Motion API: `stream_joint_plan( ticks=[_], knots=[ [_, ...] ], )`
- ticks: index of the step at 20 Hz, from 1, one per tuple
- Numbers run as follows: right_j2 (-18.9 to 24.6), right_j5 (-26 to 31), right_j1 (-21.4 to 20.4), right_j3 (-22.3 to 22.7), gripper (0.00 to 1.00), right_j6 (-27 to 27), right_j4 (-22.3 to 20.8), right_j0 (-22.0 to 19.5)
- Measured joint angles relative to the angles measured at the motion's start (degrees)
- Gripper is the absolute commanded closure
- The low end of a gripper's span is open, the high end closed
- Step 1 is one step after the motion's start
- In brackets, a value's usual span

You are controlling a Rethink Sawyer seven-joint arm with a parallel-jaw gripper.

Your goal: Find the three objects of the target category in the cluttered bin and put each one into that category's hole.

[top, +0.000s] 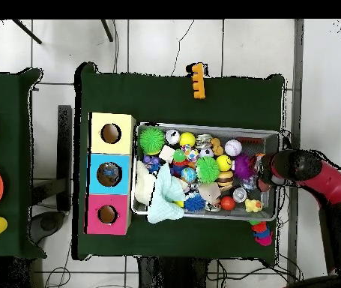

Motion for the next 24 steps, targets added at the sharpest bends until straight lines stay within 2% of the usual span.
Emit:
stream_joint_plan(
  ticks=[6, 12, 17, 24],
  knots=[
    [1.46, 2.14, 0.49, -0.46, 1.0, 0.0, -0.02, -1.36],
    [1.57, 2.16, -1.74, 1.54, 1.0, -0.01, -0.24, -1.54],
    [1.54, 2.61, -5.79, 4.12, 1.0, -0.01, -1.13, -1.66],
    [0.92, 6.23, -13.1, 7.54, 1.0, -0.01, -1.5, -1.43]
  ],
)
